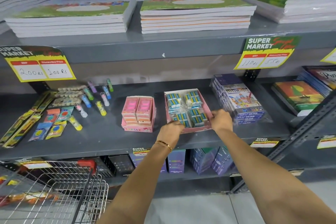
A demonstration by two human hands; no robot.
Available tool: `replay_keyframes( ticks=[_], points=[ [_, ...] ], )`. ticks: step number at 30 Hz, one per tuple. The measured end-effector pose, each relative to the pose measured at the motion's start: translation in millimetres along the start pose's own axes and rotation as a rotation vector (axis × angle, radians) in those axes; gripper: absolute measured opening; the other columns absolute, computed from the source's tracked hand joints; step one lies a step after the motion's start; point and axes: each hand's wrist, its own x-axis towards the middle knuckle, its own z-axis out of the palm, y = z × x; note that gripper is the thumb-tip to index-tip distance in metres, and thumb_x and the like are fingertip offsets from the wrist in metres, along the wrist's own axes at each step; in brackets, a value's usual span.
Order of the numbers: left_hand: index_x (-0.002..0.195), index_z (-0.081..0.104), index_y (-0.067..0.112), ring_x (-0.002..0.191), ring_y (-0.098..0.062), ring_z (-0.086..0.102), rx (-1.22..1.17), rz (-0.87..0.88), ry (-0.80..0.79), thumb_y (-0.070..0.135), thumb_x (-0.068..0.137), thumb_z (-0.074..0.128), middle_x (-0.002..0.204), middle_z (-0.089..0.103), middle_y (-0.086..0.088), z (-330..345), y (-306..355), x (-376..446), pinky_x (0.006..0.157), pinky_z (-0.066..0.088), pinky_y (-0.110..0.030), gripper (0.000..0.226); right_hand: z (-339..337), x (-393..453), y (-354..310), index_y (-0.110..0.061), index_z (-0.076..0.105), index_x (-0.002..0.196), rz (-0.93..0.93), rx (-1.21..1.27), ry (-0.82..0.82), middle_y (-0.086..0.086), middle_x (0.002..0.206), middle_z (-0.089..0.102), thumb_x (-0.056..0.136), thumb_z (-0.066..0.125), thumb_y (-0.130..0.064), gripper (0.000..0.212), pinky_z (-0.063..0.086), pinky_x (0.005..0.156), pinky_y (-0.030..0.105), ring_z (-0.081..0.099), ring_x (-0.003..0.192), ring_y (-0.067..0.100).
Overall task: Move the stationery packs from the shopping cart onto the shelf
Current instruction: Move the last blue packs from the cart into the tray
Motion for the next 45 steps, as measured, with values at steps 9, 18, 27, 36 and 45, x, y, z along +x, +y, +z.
replay_keyframes(
  ticks=[9,18,27,36,45],
  points=[
    [0.108,0.064,0.010,0.105,-0.030,0.060,0.005,-0.040,0.012,0.003,0.089,0.050,0.111,0.062,-0.012,-0.4,-12.0,-5.3,0.085,0.054,-0.039,0.024,7.0,-9.5,-5.5,-0.003,0.075,0.086,-0.023,-0.014,-0.020,0.022,0.074,0.068,0.086,0.053,-0.001,0.022,0.054,0.069,0.035,0.064,0.070,0.033],
    [0.130,0.053,0.002,0.130,-0.035,0.048,-0.066,-0.013,0.232,0.002,0.086,0.061,0.137,0.055,-0.018,6.8,-20.8,-14.9,0.110,0.041,-0.049,0.044,20.3,-21.4,-21.1,0.001,0.052,0.127,-0.391,-0.247,0.117,0.020,0.126,0.060,0.090,0.052,-0.008,0.037,0.047,0.097,0.044,0.055,0.116,0.036],
    [0.148,0.010,-0.001,0.148,-0.029,0.011,-0.208,-0.487,0.415,0.018,0.098,0.045,0.159,0.011,-0.018,-12.9,-84.4,-53.2,0.123,0.016,-0.036,0.064,78.7,-65.2,-105.6,-0.006,0.072,0.099,-0.938,-0.313,-0.034,0.011,0.100,0.074,0.063,0.081,-0.009,0.037,0.060,0.070,0.034,0.071,0.084,0.031],
    [0.128,0.051,0.013,0.119,-0.031,0.053,-0.124,-0.487,0.060,0.006,0.096,0.042,0.135,0.053,-0.010,-4.4,-129.5,-59.4,0.094,0.047,-0.040,0.034,110.9,-77.2,-136.7,-0.010,0.053,0.129,-0.848,-0.492,-0.249,0.007,0.136,0.054,0.091,0.049,-0.002,0.039,0.048,0.096,0.038,0.047,0.126,0.026],
    [0.122,0.060,0.021,0.109,-0.029,0.063,-0.046,-0.482,0.090,0.008,0.096,0.045,0.123,0.064,-0.008,-9.6,-129.9,-47.9,0.091,0.052,-0.039,0.033,111.0,-62.5,-135.9,-0.020,0.039,0.141,-0.850,-0.560,-0.256,0.007,0.136,0.055,0.092,0.051,-0.003,0.053,0.050,0.097,0.037,0.051,0.124,0.026]
  ],
)
